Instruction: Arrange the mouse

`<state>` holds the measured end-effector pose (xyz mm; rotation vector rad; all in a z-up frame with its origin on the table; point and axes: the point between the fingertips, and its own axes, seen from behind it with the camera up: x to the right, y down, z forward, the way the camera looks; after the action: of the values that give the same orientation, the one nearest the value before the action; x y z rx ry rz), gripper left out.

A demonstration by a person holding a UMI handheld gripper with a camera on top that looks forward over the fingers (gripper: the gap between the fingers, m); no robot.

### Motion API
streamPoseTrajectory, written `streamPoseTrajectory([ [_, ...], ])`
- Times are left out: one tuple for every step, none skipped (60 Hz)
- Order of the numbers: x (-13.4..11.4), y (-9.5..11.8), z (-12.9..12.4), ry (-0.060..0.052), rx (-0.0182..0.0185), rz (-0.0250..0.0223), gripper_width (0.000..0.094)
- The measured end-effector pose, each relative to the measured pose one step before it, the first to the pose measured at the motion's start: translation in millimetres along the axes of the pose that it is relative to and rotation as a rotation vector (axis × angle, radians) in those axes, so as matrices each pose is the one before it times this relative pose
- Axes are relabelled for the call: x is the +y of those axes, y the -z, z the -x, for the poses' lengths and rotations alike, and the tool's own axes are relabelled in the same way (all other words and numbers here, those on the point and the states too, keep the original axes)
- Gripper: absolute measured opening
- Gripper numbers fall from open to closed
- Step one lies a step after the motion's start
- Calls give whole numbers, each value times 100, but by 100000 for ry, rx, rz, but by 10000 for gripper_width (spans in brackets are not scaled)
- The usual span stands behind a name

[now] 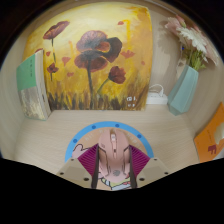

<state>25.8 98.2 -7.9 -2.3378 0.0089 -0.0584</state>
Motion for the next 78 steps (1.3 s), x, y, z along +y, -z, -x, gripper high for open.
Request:
streamPoseTrajectory([
  [-25,-32,19,-340,129,-41,476],
  [-14,38,-4,-175,148,327,494],
  [-3,-57,23,-36,0,233,511],
  [21,-31,-17,108,-25,398,532],
  [89,-37,-55,-66,136,701,552],
  [25,25,-134,-292,461,588,573],
  [-68,96,-225,-338,896,288,608],
  [-82,149,-168,-179,757,172,661],
  [-156,193,-147,-112,746,-104,703],
  [-252,262,-54,1,513,-456,735],
  [-284,280,-30,154,170,-606,758],
  [-374,401,-1,274,-31,-628,762],
  [-404,416,7,112,143,-1196,762],
  [-462,525,-24,257,67,-998,762],
  [-428,538,-17,88,313,-1319,761],
  [-456,597,7,185,232,-1110,762],
  [-482,638,50,206,125,-1151,761],
  [-471,679,83,222,-5,-1111,763],
  [-456,711,103,259,-80,-997,764],
  [-418,713,103,168,-123,-1024,767],
  [-422,779,127,31,-146,-772,766],
  [-433,821,126,-68,-174,-772,763],
  [-446,876,163,-179,-283,-873,765],
  [-438,900,194,-189,-352,-989,764],
  [-431,921,218,-145,-415,-999,764],
  [-437,923,201,-35,-382,-1050,765],
  [-438,913,213,-11,-361,-1146,766],
  [-388,928,200,72,-297,-1065,764],
  [-335,900,185,89,-158,-946,762],
  [-327,896,164,48,-84,-893,765],
  [-299,878,166,-33,-38,-933,765],
  [-308,922,135,-131,-316,-573,763],
  [-222,834,161,-192,-38,-780,762],
  [-129,823,148,-270,26,-513,766],
  [-35,809,143,-283,20,-240,767],
  [-35,799,208,-239,-90,-71,766],
  [-72,783,254,-120,-393,-201,765],
  [-93,757,269,-77,-553,-404,766],
  [-64,711,286,-93,-513,-679,766],
  [-18,652,189,-104,-564,-450,765],
  [-37,635,171,-156,-434,-345,765],
  [-35,683,155,-73,-380,-382,766],
  [-46,595,89,-15,-397,-494,764],
  [-39,520,93,112,-335,-484,765],
  [-24,513,55,255,-290,-414,765],
  [-36,486,75,420,-238,-377,766],
  [-16,477,55,496,-137,-401,768],
  [-22,359,147,315,178,-445,767],
  [-12,445,-37,557,-4,-430,766],
  [-12,454,-25,486,4,-390,765],
  [26,492,-12,400,-183,-423,766],
  [17,442,4,444,-187,-379,767],
  [17,414,15,281,-241,-382,768],
  [44,416,3,136,-202,-298,768],
  [87,430,-49,-2,-194,-197,767],
  [75,423,-49,-205,-182,-122,766],
  [108,426,-43,-343,-267,-143,767],
  [46,434,57,-438,-9,-62,767],
  [213,431,-146,-133,-550,-392,766],
  [152,364,-60,-144,-233,-200,766],
  [203,349,-71,-82,-160,-28,766],
  [220,342,-90,20,-68,2,765],
  [231,378,-87,79,11,55,765],
  [265,368,-104,99,-31,81,765],
  [296,365,-91,81,-99,155,765],
  [242,417,-39,-69,-197,386,764],
  [344,366,-78,100,-249,340,763],
  [335,416,-61,92,-286,466,763],
  [357,398,-35,-155,-302,375,764],
  [335,385,-19,-378,-280,262,764],
  [312,380,-31,-537,-261,141,763],
  [305,318,34,-504,-43,114,763],
  [336,319,53,-428,202,72,765],
  [411,409,-227,-17,-364,160,763],
  [335,383,-81,-182,-96,308,763],
  [325,389,-84,-170,-159,248,764],
  [288,349,-66,-141,-183,82,763],
  [231,374,-36,-146,-192,74,765],
])
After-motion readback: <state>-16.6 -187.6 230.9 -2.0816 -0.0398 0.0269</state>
